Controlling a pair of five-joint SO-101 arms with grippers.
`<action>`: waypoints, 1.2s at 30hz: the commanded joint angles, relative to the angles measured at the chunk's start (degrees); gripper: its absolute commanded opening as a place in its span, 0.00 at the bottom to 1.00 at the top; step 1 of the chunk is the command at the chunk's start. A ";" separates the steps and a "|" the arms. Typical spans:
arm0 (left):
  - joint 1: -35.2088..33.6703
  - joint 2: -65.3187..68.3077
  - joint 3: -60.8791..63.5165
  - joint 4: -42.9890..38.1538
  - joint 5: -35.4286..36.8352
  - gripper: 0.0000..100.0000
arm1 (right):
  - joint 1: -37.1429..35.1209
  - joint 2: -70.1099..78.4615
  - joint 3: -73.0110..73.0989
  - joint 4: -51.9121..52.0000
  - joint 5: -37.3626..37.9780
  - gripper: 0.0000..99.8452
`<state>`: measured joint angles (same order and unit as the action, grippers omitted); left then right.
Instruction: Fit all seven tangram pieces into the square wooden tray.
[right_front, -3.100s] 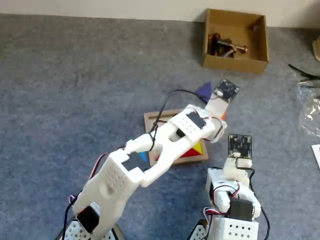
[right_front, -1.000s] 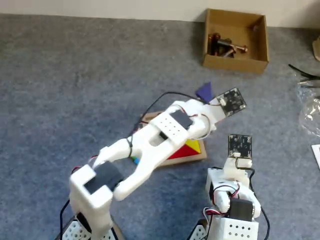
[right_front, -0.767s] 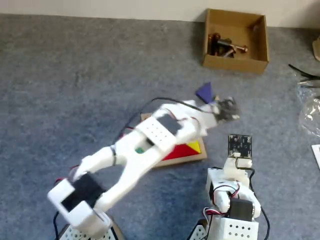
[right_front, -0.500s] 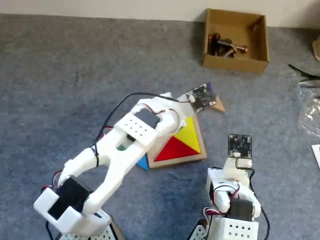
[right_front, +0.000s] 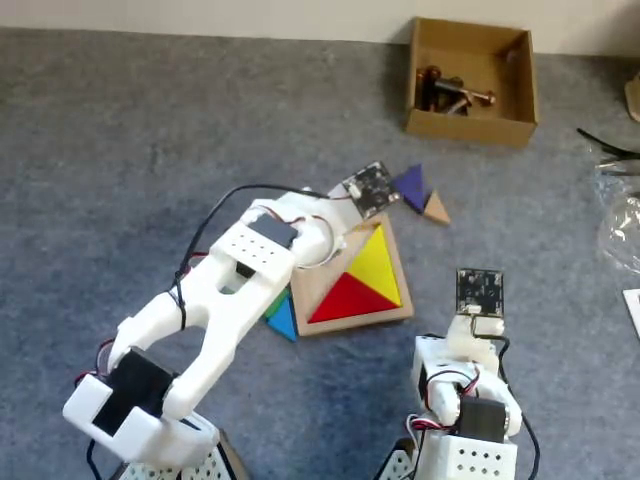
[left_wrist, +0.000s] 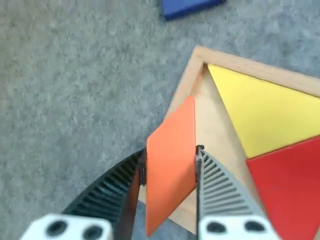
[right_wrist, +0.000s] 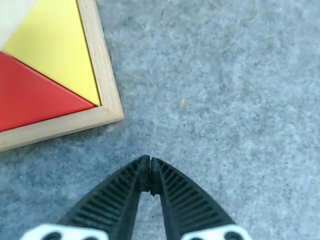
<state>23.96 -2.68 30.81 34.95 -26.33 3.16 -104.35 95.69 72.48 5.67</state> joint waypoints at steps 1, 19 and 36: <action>-0.66 -3.30 0.48 0.09 -0.18 0.00 | -0.92 -0.84 6.55 -1.01 -0.62 0.00; -2.95 -3.21 1.36 -0.09 16.79 0.00 | -0.92 -0.84 6.55 -1.01 -0.62 0.00; -0.22 -3.12 2.68 -0.26 27.52 0.00 | -0.92 -0.84 6.55 -1.01 -0.62 0.00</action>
<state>22.20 -2.68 32.84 34.95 0.48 3.16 -104.35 95.69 72.48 5.67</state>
